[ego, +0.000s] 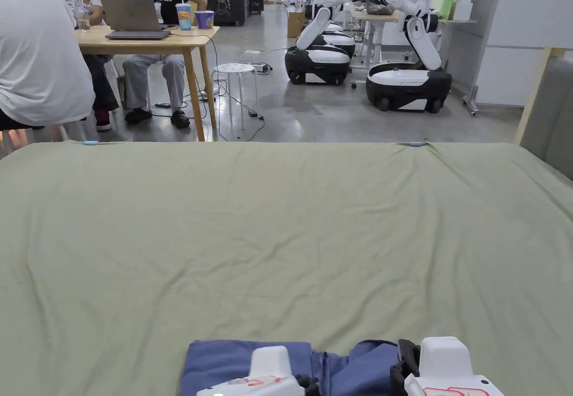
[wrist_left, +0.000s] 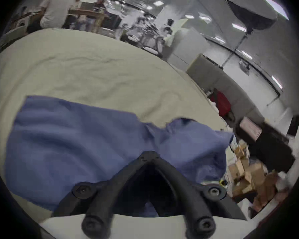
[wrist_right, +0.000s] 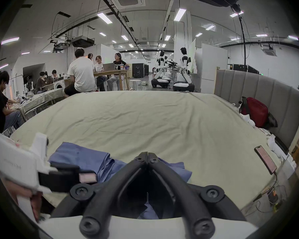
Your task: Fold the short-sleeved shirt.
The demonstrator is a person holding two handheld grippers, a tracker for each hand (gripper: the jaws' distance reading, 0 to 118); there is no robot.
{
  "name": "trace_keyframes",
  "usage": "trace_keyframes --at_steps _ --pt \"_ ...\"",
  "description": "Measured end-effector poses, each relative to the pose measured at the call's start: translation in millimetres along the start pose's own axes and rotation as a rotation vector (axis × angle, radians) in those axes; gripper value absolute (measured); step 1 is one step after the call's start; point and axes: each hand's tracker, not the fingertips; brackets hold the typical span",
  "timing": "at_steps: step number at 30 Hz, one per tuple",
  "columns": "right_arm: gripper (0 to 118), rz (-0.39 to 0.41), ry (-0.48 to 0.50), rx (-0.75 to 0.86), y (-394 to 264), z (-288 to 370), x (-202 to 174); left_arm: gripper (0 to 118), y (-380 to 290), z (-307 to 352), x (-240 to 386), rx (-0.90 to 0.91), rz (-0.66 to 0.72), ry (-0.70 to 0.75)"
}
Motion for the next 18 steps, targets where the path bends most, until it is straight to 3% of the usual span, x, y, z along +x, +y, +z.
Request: trace_keyframes --at_steps 4,9,12,14,15,16,17,18 --pt "0 0.005 -0.006 -0.003 0 2 2 0 2 -2 10 0.011 -0.045 0.062" --pt "0 0.017 -0.002 0.0 3 4 0 0 26 66 -7 0.193 -0.087 0.116" --pt "0 0.026 0.015 0.0 4 0 -7 0 28 97 -43 0.235 -0.054 0.254" --pt "0 0.036 0.024 0.0 4 -2 -12 1 24 116 -75 0.288 0.072 0.223" --pt "0 0.036 0.029 -0.001 4 -2 -14 15 21 123 -94 0.303 0.176 0.182" --pt "0 0.037 0.036 -0.004 4 -4 -16 46 17 128 -112 0.307 0.262 0.138" --pt "0 0.038 0.038 -0.006 4 -5 -17 95 13 128 -121 0.292 0.28 0.147" --pt "0 0.042 0.041 -0.008 4 -5 -19 118 8 127 -132 0.281 0.306 0.157"
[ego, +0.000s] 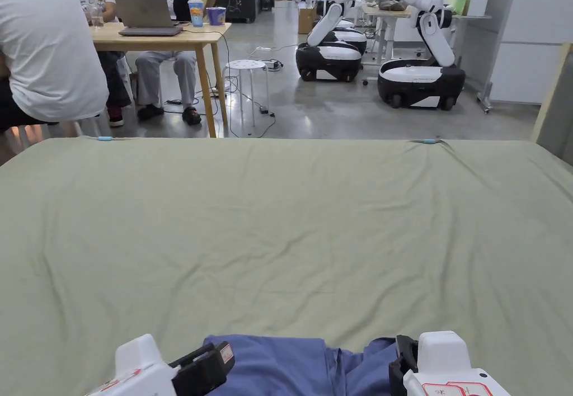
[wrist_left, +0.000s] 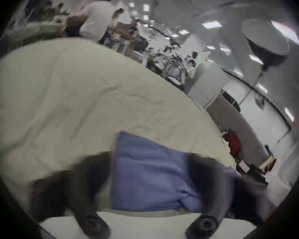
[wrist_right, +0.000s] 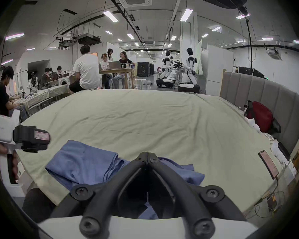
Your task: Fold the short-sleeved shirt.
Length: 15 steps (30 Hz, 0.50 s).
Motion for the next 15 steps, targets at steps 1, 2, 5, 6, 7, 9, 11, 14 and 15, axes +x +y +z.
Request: trace_keyframes --at_steps 1,2,5,6,7,9,11,14,15 --pt "0 0.003 0.003 -0.001 0 0 -1 115 -3 -1 -9 -0.006 0.039 0.002" --pt "0 0.007 0.003 -0.001 1 -1 -2 109 -3 -1 -19 0.014 0.124 -0.023" --pt "0 0.02 -0.001 0.001 2 0 -3 111 -19 -25 -46 -0.083 0.429 -0.088" --pt "0 0.018 -0.001 0.002 3 1 -2 111 -26 -33 -47 -0.084 0.455 -0.165" --pt "0 0.017 -0.004 0.003 3 1 -1 111 -29 -38 -42 -0.052 0.459 -0.21" --pt "0 0.017 -0.013 0.005 3 2 1 111 -31 -49 -30 -0.064 0.495 -0.266" --pt "0 0.013 -0.022 0.002 3 3 5 91 -33 -62 -19 -0.085 0.554 -0.305" --pt "0 -0.004 -0.038 0.0 1 5 12 13 -34 -75 -8 -0.115 0.525 -0.226" --pt "0 -0.007 -0.043 -0.001 1 6 14 13 -33 -75 -7 -0.112 0.479 -0.113"
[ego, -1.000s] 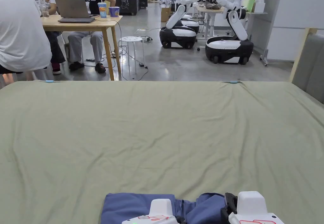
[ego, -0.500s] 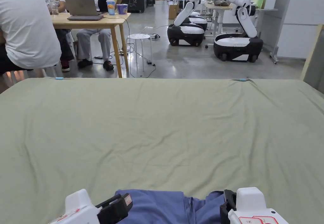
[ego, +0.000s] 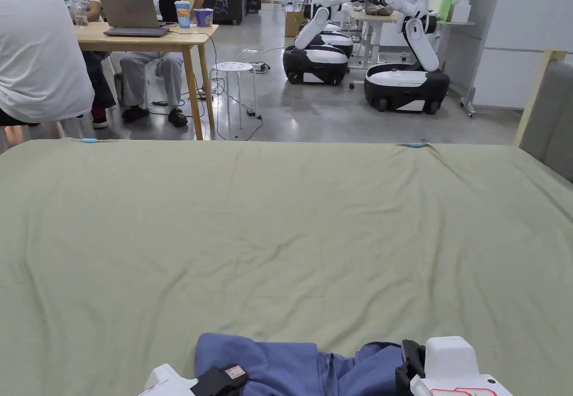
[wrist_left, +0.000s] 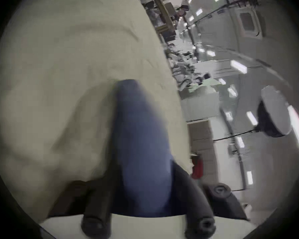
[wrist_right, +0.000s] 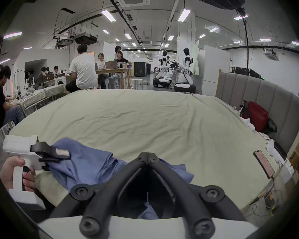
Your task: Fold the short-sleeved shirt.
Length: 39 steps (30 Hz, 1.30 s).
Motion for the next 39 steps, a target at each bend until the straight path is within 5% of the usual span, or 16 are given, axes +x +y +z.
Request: trace_keyframes --at_steps 4,11,22,24,27,29,33,37,39 --pt "0 -0.008 -0.019 0.0 -2 4 8 12 17 29 8 0.099 -0.119 0.003" --pt "0 -0.005 -0.01 -0.001 -3 2 9 12 46 90 47 0.324 -0.637 0.302" --pt "0 -0.022 -0.041 0.011 -6 16 31 10 -144 -27 131 0.001 -1.588 0.452" --pt "0 -0.027 -0.05 0.011 -8 18 37 15 -156 -42 123 -0.004 -1.602 0.479" --pt "0 -0.033 -0.058 0.01 -10 20 41 60 -152 -36 123 0.04 -1.6 0.479" --pt "0 -0.031 -0.057 0.011 -11 20 42 75 -139 -8 141 0.06 -1.455 0.306" --pt "0 -0.038 -0.041 0.006 -11 14 39 77 -88 51 164 0.084 -1.091 0.073" --pt "0 -0.042 -0.023 0.002 -13 12 34 75 -47 31 132 0.047 -0.889 0.103" --pt "0 -0.04 -0.016 0.0 -13 12 31 21 -42 16 119 -0.006 -0.839 0.146"
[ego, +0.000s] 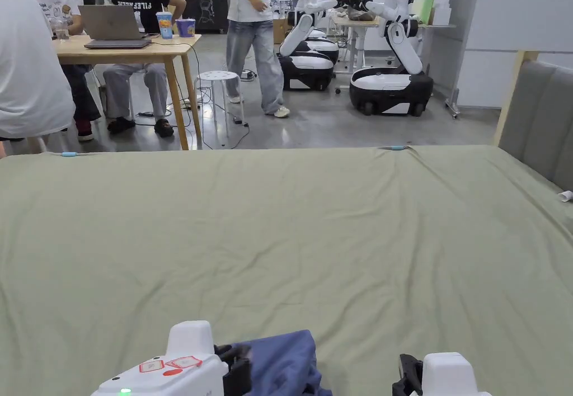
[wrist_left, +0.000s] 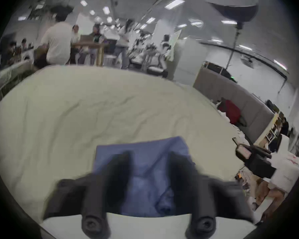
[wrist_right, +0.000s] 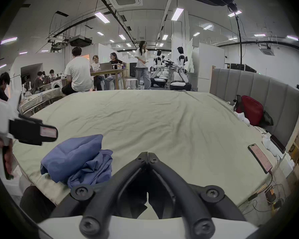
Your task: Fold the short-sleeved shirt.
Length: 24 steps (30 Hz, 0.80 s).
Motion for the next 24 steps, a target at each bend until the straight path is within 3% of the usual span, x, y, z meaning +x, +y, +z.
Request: trace_keyframes --at_steps 1,4,7,12,15,20,23,24 --pt "0 0.0 0.001 -0.001 0 0 0 0 -5 -6 -3 -0.012 0.034 0.001" --pt "0 0.001 0.003 -0.003 0 0 0 0 -26 -21 8 -0.09 0.088 -0.13" --pt "0 0.004 0.0 -0.011 0 -2 1 0 -43 -32 37 -0.125 0.055 -0.203" --pt "0 0.014 0.014 -0.029 3 -2 -1 0 -62 -62 53 -0.181 0.051 -0.195" --pt "0 0.039 0.053 -0.068 6 -6 -8 0 -52 -43 46 -0.15 0.062 -0.199" --pt "0 0.061 0.186 -0.118 12 -30 -44 0 -28 17 10 0.005 0.093 -0.166" --pt "0 -0.016 0.324 -0.149 14 -50 -66 0 -24 39 -31 0.057 0.151 -0.083" --pt "0 -0.057 0.367 -0.169 13 -59 -71 7 -27 43 -46 0.053 0.19 -0.07"
